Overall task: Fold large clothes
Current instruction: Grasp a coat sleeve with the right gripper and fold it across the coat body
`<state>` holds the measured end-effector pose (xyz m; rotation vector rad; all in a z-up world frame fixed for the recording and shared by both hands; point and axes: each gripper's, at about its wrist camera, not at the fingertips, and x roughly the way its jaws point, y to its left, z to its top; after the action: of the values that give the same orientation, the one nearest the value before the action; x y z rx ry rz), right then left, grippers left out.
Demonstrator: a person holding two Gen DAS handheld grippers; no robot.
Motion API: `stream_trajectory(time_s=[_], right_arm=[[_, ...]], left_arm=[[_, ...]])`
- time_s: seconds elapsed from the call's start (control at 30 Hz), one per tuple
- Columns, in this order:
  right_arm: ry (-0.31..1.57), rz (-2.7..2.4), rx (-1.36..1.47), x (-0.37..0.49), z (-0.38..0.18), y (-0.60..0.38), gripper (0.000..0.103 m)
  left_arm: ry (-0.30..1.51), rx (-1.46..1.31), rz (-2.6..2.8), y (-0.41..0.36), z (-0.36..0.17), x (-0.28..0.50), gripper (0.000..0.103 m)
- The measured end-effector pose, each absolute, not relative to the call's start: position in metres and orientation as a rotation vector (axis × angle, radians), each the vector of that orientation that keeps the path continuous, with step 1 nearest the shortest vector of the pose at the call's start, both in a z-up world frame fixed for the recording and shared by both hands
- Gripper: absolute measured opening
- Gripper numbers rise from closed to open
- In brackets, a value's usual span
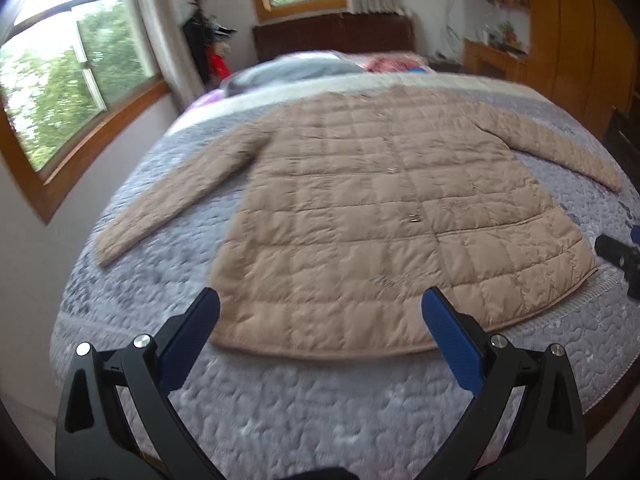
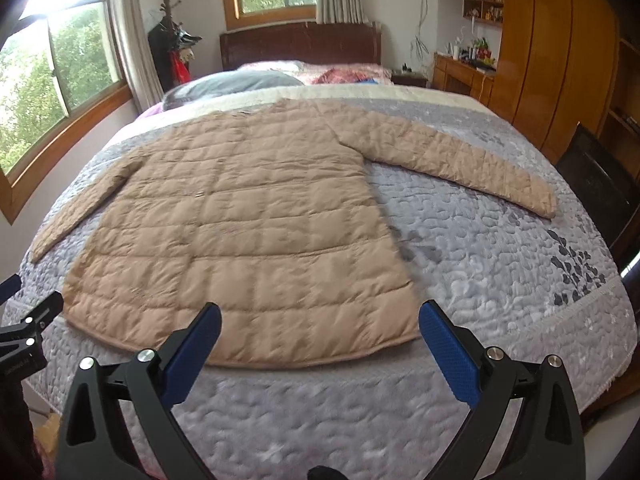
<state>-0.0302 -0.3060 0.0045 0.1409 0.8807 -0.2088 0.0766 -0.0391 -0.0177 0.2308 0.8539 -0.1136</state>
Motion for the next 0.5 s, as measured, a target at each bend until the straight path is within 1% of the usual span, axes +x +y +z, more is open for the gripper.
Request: stream_trajectory(time_s=[0.13, 0.2, 0.3, 0.43, 0.5], right_arm=[[0.910, -0.287, 0.181, 0.000, 0.000, -0.363, 0.099], [0.929, -0.287, 0.275, 0.014, -0.002, -0.404, 0.099], [0.875, -0.352, 0.410, 0.030, -0.004, -0.480, 0.099], [0.862, -0.462, 0.534, 0.048, -0.012, -0.577, 0.099], [0.879, -0.494, 0.565, 0.057, -0.017, -0.618, 0.099]], left_arm=[[0.938, 0.288, -0.203, -0.072, -0.026, 0.128, 0.100], [0.961, 0.326, -0.241, -0.093, -0.029, 0.155, 0.100], [0.990, 0.363, -0.302, -0.129, -0.031, 0.194, 0.100], [1.032, 0.326, -0.378, -0.174, -0.031, 0.242, 0.100], [1.025, 0.297, -0.420, -0.197, -0.031, 0.266, 0.100]])
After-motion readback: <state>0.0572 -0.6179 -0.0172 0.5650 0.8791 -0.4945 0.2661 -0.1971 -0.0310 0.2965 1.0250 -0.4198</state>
